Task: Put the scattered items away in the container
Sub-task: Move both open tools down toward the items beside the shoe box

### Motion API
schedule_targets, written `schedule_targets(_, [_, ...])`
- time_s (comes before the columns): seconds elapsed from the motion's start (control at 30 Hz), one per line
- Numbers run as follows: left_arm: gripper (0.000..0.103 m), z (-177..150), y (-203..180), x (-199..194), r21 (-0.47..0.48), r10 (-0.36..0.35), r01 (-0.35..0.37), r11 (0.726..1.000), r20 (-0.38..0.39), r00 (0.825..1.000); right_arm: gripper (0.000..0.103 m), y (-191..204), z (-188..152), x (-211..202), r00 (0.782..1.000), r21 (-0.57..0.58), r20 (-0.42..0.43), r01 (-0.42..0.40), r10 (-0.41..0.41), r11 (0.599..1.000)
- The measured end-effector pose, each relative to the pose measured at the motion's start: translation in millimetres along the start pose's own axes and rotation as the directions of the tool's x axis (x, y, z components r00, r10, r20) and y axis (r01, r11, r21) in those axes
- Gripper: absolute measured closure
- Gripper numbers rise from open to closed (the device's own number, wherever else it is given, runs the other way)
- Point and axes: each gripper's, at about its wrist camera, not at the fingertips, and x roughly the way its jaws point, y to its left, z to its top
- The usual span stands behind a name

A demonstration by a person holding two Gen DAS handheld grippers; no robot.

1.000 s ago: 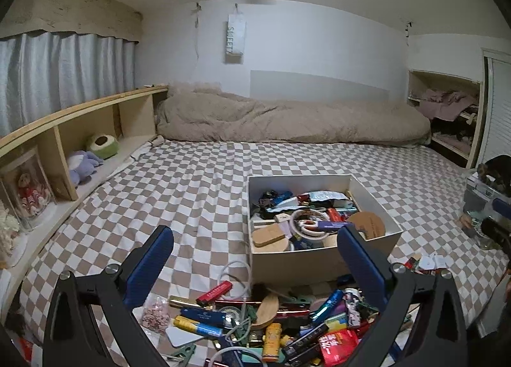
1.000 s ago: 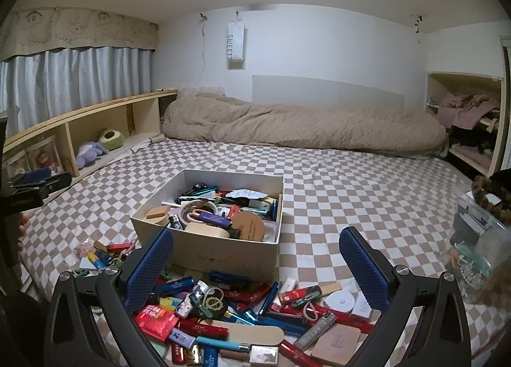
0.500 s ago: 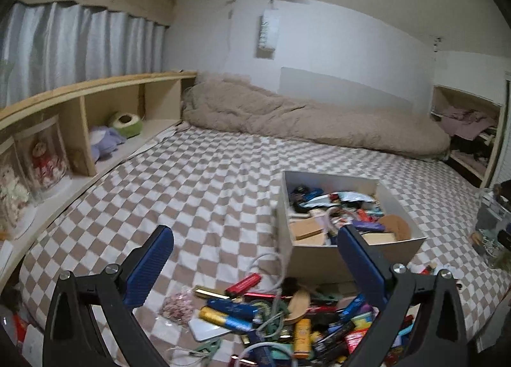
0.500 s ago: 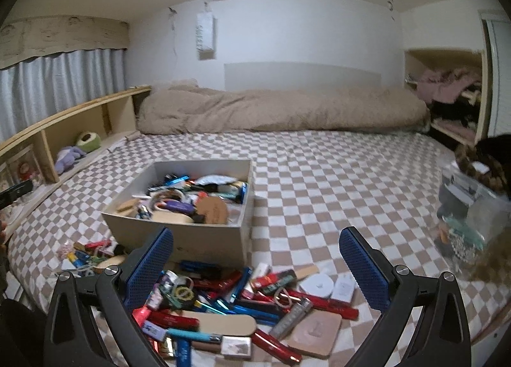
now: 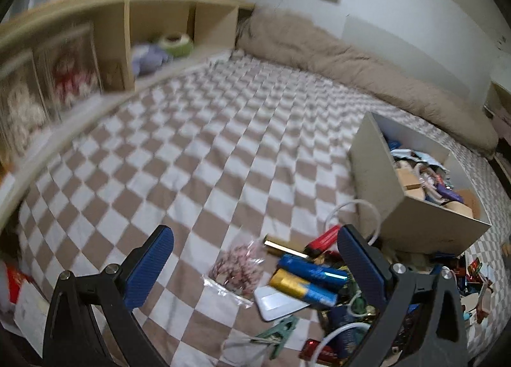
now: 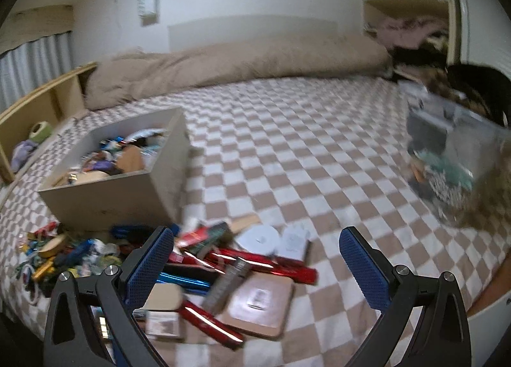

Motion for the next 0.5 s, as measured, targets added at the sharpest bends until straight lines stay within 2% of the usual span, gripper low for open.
schedule_targets(0.23, [0.000,-3.0,40.7,37.7,-0.084,0.097,-0.104,0.991,-0.090,0.991,0.000,-40.3,-21.4,40.2,0.990,0.057,-0.106,0.095,-0.089,0.994])
schedule_targets(0.37, [0.000,-6.6,59.3,56.3,-0.104,0.151,-0.168,0.980,-0.155,0.976,0.000,-57.5,-34.4,59.2,0.979,0.080,-0.156,0.144,-0.131,0.986])
schedule_targets(0.5, [0.000,-9.8,70.0,73.9,-0.103,0.185,-0.211,0.972,-0.215,0.959,0.000,-74.1,-44.0,75.8,0.970,0.130,-0.206,0.160,-0.131,0.978])
